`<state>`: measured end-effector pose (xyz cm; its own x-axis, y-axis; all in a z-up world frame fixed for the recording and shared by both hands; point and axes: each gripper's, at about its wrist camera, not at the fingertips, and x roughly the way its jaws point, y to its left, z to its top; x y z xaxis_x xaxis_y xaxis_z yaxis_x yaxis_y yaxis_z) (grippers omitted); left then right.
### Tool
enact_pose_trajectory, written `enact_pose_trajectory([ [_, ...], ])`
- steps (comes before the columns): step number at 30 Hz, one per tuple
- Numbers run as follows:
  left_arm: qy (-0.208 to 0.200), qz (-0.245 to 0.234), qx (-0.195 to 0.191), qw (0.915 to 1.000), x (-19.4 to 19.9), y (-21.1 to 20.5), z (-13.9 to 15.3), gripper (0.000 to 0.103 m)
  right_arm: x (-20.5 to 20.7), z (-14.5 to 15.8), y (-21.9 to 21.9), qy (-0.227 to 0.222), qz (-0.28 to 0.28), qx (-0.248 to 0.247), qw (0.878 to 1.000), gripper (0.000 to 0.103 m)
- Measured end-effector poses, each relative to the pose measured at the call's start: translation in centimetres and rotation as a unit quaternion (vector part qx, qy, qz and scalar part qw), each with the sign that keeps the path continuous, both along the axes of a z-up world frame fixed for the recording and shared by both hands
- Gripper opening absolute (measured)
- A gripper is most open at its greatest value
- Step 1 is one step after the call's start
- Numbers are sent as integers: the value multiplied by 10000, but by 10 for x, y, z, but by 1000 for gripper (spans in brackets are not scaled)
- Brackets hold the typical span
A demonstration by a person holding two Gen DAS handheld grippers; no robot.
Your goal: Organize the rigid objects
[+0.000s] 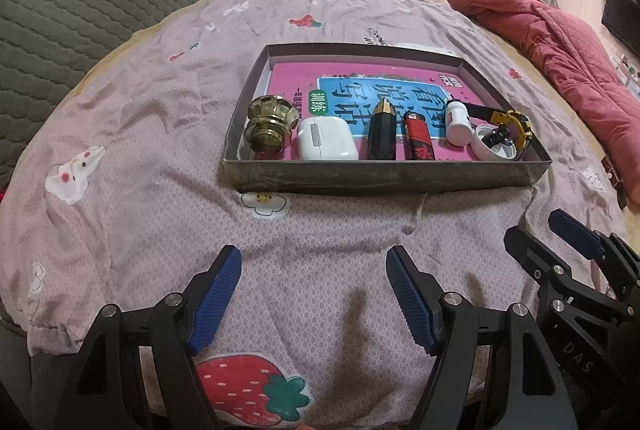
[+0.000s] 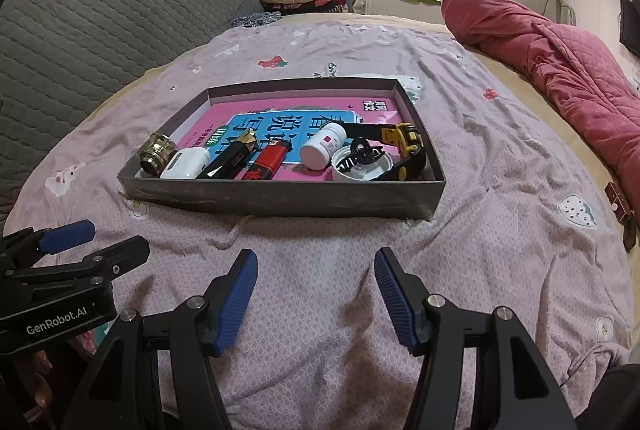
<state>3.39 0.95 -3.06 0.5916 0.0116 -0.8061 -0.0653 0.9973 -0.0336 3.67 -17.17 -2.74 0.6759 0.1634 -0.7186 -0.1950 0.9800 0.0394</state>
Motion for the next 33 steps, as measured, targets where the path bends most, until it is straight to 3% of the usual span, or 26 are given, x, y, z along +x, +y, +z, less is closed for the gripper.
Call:
enact_pose_trajectory([
  [33, 36, 48, 21, 10000, -1, 3, -1, 76, 2, -1, -1, 16, 3, 11, 10000, 60],
])
